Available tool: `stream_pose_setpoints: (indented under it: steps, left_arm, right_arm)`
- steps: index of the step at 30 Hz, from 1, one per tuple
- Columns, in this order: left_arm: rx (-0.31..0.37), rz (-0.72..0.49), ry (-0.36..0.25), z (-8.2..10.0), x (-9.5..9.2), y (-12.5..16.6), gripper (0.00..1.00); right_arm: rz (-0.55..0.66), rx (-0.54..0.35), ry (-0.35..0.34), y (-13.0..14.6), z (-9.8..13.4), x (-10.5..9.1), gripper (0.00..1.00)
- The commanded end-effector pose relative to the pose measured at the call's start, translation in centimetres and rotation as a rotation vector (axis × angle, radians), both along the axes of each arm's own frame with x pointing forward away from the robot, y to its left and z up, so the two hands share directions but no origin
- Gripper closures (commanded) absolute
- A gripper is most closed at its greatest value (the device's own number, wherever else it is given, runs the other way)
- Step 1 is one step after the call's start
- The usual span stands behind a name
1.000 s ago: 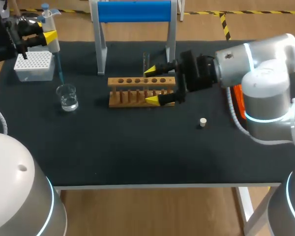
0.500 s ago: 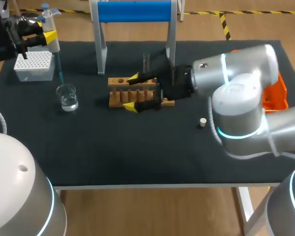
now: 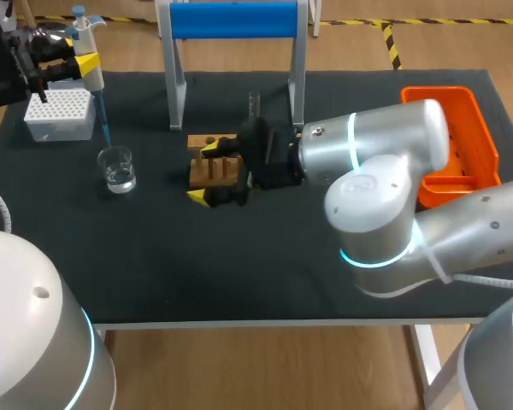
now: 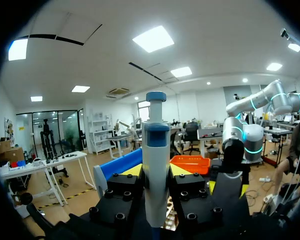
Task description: Invert the test tube, pick up the pipette, mount the tip to pipette, aspirate from beaker and dispense into the tube, eject the tip, return the pipette, and cap with the stopper.
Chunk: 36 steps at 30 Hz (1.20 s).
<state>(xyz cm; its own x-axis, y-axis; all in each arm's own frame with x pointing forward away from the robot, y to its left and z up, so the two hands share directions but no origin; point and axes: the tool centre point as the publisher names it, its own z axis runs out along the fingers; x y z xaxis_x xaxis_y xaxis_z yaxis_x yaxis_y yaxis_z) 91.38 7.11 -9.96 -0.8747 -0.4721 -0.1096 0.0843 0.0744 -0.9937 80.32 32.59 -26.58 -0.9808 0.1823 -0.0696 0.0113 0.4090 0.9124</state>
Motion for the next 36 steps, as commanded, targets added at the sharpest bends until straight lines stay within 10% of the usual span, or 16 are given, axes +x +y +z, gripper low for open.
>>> stream_pose_setpoints:
  steps: [1,36]
  left_arm:
    - [0.0,0.0,-0.002,0.0,-0.1,0.0,1.0]
    - [0.0,0.0,-0.002,0.0,-0.1,0.0,1.0]
  right_arm:
    - [-0.05,-0.025,-0.011,3.2,-1.3,0.8,0.0]
    - [-0.153,-0.151,-0.02,5.8,-4.6,3.9,0.0]
